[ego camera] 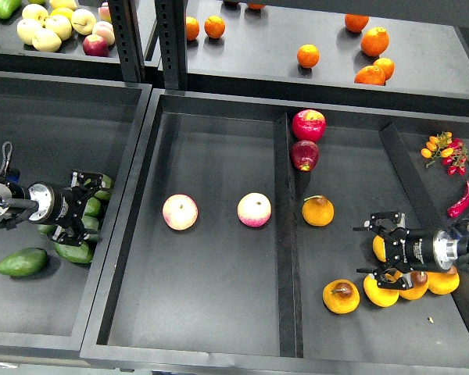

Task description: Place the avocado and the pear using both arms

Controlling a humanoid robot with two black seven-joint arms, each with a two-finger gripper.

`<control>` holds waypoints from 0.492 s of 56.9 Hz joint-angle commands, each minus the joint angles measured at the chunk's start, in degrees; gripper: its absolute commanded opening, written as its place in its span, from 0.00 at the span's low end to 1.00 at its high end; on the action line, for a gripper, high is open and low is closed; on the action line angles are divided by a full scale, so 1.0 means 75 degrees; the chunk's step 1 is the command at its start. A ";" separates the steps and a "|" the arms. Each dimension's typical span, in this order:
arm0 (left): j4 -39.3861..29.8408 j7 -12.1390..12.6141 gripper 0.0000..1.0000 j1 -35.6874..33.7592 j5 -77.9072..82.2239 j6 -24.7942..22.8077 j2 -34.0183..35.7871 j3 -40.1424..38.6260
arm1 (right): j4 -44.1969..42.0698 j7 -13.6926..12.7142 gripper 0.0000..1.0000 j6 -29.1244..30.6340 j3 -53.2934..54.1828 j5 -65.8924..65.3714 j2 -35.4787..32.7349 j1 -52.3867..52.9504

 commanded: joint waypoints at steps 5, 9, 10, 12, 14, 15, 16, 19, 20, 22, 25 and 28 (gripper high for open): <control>-0.0587 0.0000 0.99 0.0127 -0.0595 0.0000 0.0156 -0.0660 | -0.0013 0.0000 0.97 0.0000 0.0919 0.0037 0.0084 0.0002; -0.0517 0.0000 0.99 0.0197 -0.0595 0.0000 0.0133 -0.0976 | -0.0013 0.0000 0.99 0.0000 0.1142 0.0072 0.0143 0.0002; -0.0493 0.0000 0.99 0.0220 -0.0606 0.0000 0.0133 -0.1023 | -0.0013 0.0000 0.99 0.0000 0.1188 0.0083 0.0155 0.0002; -0.0470 0.0000 0.99 0.0256 -0.0641 0.0000 0.0121 -0.1093 | -0.0013 0.0000 0.99 0.0000 0.1259 0.0084 0.0155 0.0002; -0.0458 0.0000 0.99 0.0279 -0.0688 0.0000 0.0109 -0.1117 | -0.0025 0.0000 0.99 0.0000 0.1318 0.0084 0.0166 0.0002; -0.0446 0.0000 0.99 0.0302 -0.0735 0.0000 0.0109 -0.1140 | -0.0025 0.0000 0.99 0.0000 0.1341 0.0084 0.0178 0.0002; -0.0423 0.0000 0.99 0.0326 -0.0793 0.0000 0.0109 -0.1152 | -0.0025 0.0000 0.99 0.0000 0.1376 0.0084 0.0190 0.0002; -0.0364 0.0000 0.99 0.0361 -0.0888 0.0000 0.0121 -0.1164 | -0.0025 0.0000 0.99 0.0000 0.1376 0.0084 0.0202 -0.0021; -0.0318 0.0000 0.99 0.0373 -0.0946 0.0000 0.0121 -0.1176 | -0.0025 0.0000 0.99 0.0000 0.1376 0.0084 0.0202 -0.0033; -0.0236 0.0000 0.99 0.0420 -0.1028 0.0000 0.0121 -0.1222 | -0.0025 0.0000 0.99 0.0000 0.1388 0.0084 0.0202 -0.0080; -0.0072 0.0000 0.99 0.0467 -0.1180 0.0000 0.0098 -0.1479 | -0.0048 0.0000 0.99 0.0000 0.1423 0.0084 0.0202 -0.0103; 0.0092 0.0000 0.99 0.0467 -0.1309 0.0000 0.0074 -0.1807 | -0.0107 0.0000 0.99 0.0000 0.1540 0.0084 0.0225 -0.0103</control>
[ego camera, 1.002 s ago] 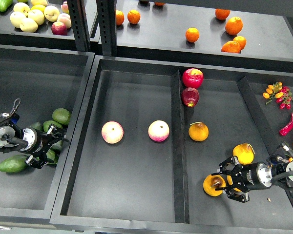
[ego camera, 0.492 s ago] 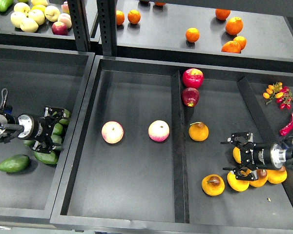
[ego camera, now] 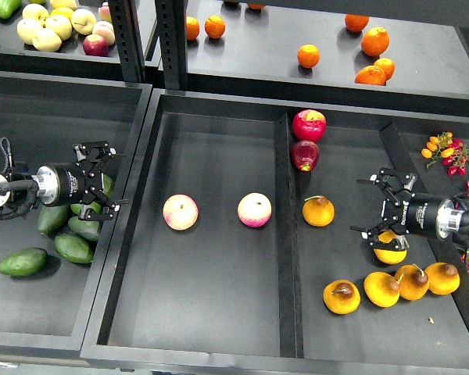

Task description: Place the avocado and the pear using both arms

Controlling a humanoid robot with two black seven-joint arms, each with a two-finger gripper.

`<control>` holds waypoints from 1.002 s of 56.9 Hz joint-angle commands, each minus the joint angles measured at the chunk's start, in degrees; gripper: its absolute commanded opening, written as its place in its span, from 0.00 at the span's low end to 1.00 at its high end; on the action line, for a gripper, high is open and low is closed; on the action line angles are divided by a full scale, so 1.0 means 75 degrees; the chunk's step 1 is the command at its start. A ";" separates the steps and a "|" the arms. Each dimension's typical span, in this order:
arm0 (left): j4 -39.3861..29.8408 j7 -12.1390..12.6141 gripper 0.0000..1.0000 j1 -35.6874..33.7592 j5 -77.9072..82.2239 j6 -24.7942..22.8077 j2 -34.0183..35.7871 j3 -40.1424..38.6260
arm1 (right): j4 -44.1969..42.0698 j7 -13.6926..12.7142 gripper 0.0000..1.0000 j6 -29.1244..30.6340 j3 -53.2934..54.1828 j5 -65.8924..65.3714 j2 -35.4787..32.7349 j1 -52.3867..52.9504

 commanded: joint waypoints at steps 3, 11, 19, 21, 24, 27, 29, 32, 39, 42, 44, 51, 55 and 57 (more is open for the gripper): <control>0.0419 -0.0001 0.99 0.0026 -0.0387 0.0000 -0.0074 -0.0842 | -0.0134 0.0000 0.99 0.0000 0.0376 -0.0011 0.0095 -0.0034; 0.0455 -0.0001 0.99 0.0050 -0.0891 0.0000 -0.0215 -0.1615 | -0.0414 0.0000 0.99 0.0000 0.1290 -0.0011 0.0481 -0.0115; 0.0502 -0.0001 0.99 0.0026 -0.1032 0.0000 -0.0438 -0.2319 | -0.0837 0.0000 0.99 0.0000 0.2603 -0.0046 0.1197 -0.0467; 0.0513 -0.0001 0.99 0.0038 -0.1032 0.0000 -0.0438 -0.2517 | -0.0953 0.0000 0.99 0.0000 0.2930 -0.0046 0.1395 -0.0560; 0.0548 -0.0001 0.99 0.0050 -0.1032 0.0000 -0.0449 -0.2752 | -0.1129 0.0000 0.99 0.0000 0.3329 -0.0047 0.1607 -0.0643; 0.0560 -0.0001 0.99 0.0096 -0.1032 0.0000 -0.0496 -0.2963 | -0.1305 0.0000 0.99 0.0000 0.3681 -0.0058 0.1818 -0.0702; 0.0560 -0.0001 0.99 0.0143 -0.1032 0.0000 -0.0531 -0.3092 | -0.1387 0.0000 0.99 0.0000 0.3857 -0.0058 0.1958 -0.0702; 0.0560 -0.0001 0.99 0.0260 -0.1032 0.0000 -0.0648 -0.3349 | -0.1574 0.0000 0.99 0.0000 0.4126 -0.0058 0.2204 -0.0702; 0.0572 -0.0001 0.99 0.0425 -0.1032 0.0000 -0.1070 -0.3818 | -0.1762 0.0000 0.99 0.0000 0.4571 -0.0058 0.2755 -0.0702; 0.0572 -0.0001 0.99 0.0436 -0.1032 0.0000 -0.1199 -0.3959 | -0.1786 0.0000 0.99 0.0000 0.4689 -0.0058 0.2931 -0.0702; 0.0572 -0.0001 0.99 0.0448 -0.1032 0.0000 -0.1258 -0.4053 | -0.1798 0.0000 0.99 0.0000 0.4736 -0.0058 0.3025 -0.0702; 0.0572 -0.0001 0.99 0.0448 -0.1032 0.0000 -0.1422 -0.4358 | -0.1844 0.0000 0.99 0.0000 0.5087 -0.0058 0.3294 -0.0702; 0.0560 -0.0001 0.99 0.0448 -0.1032 0.0000 -0.1516 -0.4452 | -0.1962 0.0205 0.99 0.0000 0.5368 -0.0058 0.3564 -0.0702; 0.0549 -0.0001 0.99 0.0448 -0.1032 0.0000 -0.1551 -0.4522 | -0.1985 0.0498 0.99 0.0000 0.5591 -0.0058 0.3716 -0.0702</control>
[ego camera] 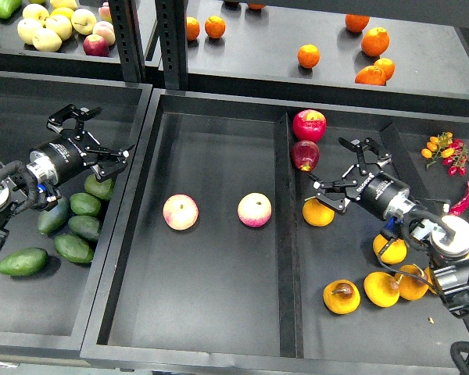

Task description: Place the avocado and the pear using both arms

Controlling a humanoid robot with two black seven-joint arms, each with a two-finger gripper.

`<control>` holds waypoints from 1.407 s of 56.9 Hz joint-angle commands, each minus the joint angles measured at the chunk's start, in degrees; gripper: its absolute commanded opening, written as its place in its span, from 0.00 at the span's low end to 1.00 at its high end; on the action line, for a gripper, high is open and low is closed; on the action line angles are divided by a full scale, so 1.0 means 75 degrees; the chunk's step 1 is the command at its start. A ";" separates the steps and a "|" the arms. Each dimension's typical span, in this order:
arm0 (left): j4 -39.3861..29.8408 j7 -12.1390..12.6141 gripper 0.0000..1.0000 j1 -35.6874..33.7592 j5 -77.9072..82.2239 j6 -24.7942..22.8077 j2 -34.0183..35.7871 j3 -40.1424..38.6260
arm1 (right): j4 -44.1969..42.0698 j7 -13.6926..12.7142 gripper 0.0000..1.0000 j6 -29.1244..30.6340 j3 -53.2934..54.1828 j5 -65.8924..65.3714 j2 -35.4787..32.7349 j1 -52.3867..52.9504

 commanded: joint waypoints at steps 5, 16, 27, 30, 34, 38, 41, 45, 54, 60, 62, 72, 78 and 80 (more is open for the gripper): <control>-0.0012 0.0001 0.99 0.0002 0.0001 0.0000 -0.0241 -0.0385 | -0.0167 0.1081 0.99 0.0000 0.0801 0.0001 0.0545 0.0024; -0.0012 0.0001 0.99 0.0342 -0.0011 0.0000 -0.0967 -0.1579 | -0.0120 0.1973 0.99 0.0000 0.1867 0.0001 0.1049 0.0036; -0.0082 0.0001 0.99 0.0658 -0.0011 0.0000 -0.1226 -0.2881 | -0.0062 0.1996 0.99 0.0000 0.2758 0.0001 0.1049 0.0047; -0.0117 0.0001 0.99 0.0752 -0.0011 0.0000 -0.1226 -0.2998 | -0.0062 0.1996 0.99 0.0000 0.2898 0.0001 0.1049 0.0059; -0.0105 0.0001 0.99 0.0799 -0.0011 0.0000 -0.1226 -0.3057 | -0.0073 0.1996 0.99 0.0000 0.3063 -0.0011 0.1049 0.0071; -0.0140 0.0001 0.99 0.0905 -0.0011 0.0000 -0.1226 -0.3326 | -0.0085 0.1996 0.99 0.0000 0.3168 -0.0011 0.1049 0.0082; -0.0152 0.0001 0.99 0.0928 -0.0011 0.0000 -0.1226 -0.3548 | -0.0085 0.1996 0.99 0.0000 0.3238 -0.0022 0.1049 0.0071; -0.0164 0.0001 0.99 0.0987 -0.0011 0.0000 -0.1226 -0.3772 | -0.0132 0.1996 0.99 0.0000 0.3297 -0.0022 0.1049 0.0071; -0.0456 0.0001 0.99 0.1280 -0.0011 0.0000 -0.1226 -0.3760 | -0.0167 0.1996 0.99 0.0000 0.3461 -0.0057 0.1049 0.0047; -0.0632 -0.0565 0.99 0.1420 -0.0011 0.0000 -0.1226 -0.3760 | -0.0249 0.1996 0.99 0.0000 0.3485 -0.0175 0.1049 0.0001; -0.0656 -0.0872 0.99 0.1444 0.0001 0.0000 -0.1226 -0.3760 | -0.0284 0.1996 0.99 0.0000 0.3485 -0.0186 0.1049 0.0000; -0.1147 -0.1588 0.96 0.1654 0.0059 0.0000 -0.1226 -0.3760 | -0.0331 0.2242 0.99 0.0000 0.3567 -0.0186 0.1049 -0.0081; -0.1722 -0.1588 0.96 0.1924 0.0106 0.0000 -0.1226 -0.3737 | -0.0331 0.2277 0.99 0.0000 0.3567 -0.0210 0.1049 -0.0093; -0.1956 -0.1577 0.96 0.2041 0.0118 0.0000 -0.1226 -0.3725 | -0.0331 0.2266 0.99 0.0000 0.3567 -0.0233 0.1049 -0.0117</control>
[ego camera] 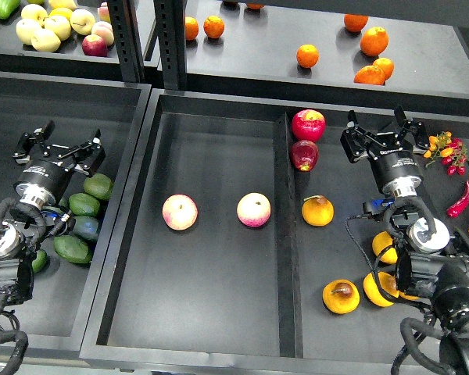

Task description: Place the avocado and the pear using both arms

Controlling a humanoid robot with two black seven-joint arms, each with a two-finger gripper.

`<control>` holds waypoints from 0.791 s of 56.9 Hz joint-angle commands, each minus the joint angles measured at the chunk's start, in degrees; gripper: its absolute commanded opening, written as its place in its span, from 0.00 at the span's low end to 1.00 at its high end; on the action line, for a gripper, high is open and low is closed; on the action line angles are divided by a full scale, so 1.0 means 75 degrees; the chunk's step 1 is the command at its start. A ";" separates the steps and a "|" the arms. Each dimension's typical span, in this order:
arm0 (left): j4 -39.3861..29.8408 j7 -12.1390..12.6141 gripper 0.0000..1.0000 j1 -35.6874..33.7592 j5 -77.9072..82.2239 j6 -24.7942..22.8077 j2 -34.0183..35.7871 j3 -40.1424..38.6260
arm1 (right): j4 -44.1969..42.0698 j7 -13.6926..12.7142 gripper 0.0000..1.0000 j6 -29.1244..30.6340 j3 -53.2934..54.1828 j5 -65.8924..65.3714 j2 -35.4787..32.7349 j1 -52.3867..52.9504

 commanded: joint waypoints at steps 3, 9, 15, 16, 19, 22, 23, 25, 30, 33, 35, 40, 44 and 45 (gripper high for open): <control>-0.0994 -0.0012 0.96 0.0475 0.0066 0.0000 0.0001 0.0047 | 0.0003 0.0032 0.99 0.0000 0.0004 -0.0187 0.0000 -0.0051; -0.1429 -0.0024 0.97 0.0698 0.0078 0.0000 0.0001 0.0024 | 0.0026 0.0044 0.99 0.0000 0.0027 -0.0750 0.0000 -0.0074; -0.1546 -0.0035 0.98 0.0850 0.0137 0.0000 0.0001 0.0024 | 0.0073 0.0056 0.99 0.0000 0.0027 -0.0903 0.0000 -0.0086; -0.1558 -0.0059 0.98 0.0874 0.0195 0.0000 0.0001 0.0024 | 0.0073 0.0079 0.99 0.0000 0.0039 -0.0914 0.0000 -0.0086; -0.1569 -0.0082 0.99 0.0956 0.0359 0.0000 0.0001 0.0024 | 0.0132 0.0138 0.99 0.0000 0.0051 -0.0938 0.0000 -0.0109; -0.1639 -0.0094 0.99 0.1072 0.0500 0.0000 0.0001 0.0024 | 0.0225 0.0208 0.99 0.0000 0.0063 -0.0949 0.0000 -0.0191; -0.1698 -0.0094 0.99 0.1119 0.0523 0.0000 0.0001 0.0024 | 0.0284 0.0220 0.99 0.0000 0.0074 -0.0949 0.0000 -0.0249; -0.1850 -0.0094 0.99 0.1260 0.0535 0.0000 0.0001 0.0024 | 0.0471 0.0232 0.99 0.0000 0.0109 -0.0961 0.0000 -0.0413; -0.2249 -0.0082 0.99 0.1635 0.0547 0.0000 0.0001 0.0059 | 0.0952 0.0232 0.99 0.0000 0.0156 -0.1125 0.0000 -0.0823; -0.2717 -0.0094 0.99 0.2045 0.0547 0.0000 0.0001 0.0071 | 0.1455 0.0243 0.99 0.0000 0.0156 -0.1523 0.0000 -0.1339; -0.2846 -0.0094 0.99 0.2163 0.0535 0.0000 0.0001 0.0082 | 0.1608 0.0255 0.99 0.0000 0.0156 -0.1594 0.0000 -0.1491; -0.3151 -0.0094 0.99 0.2467 0.0535 0.0000 0.0001 0.0082 | 0.1995 0.0278 0.99 0.0000 0.0156 -0.1664 0.0000 -0.1878; -0.3409 -0.0094 0.99 0.2690 0.0535 0.0000 0.0001 0.0082 | 0.2311 0.0302 0.99 0.0000 0.0156 -0.1664 0.0000 -0.2136; -0.3444 -0.0094 0.99 0.2737 0.0535 0.0000 0.0001 0.0094 | 0.2358 0.0302 0.99 0.0000 0.0156 -0.1664 0.0000 -0.2171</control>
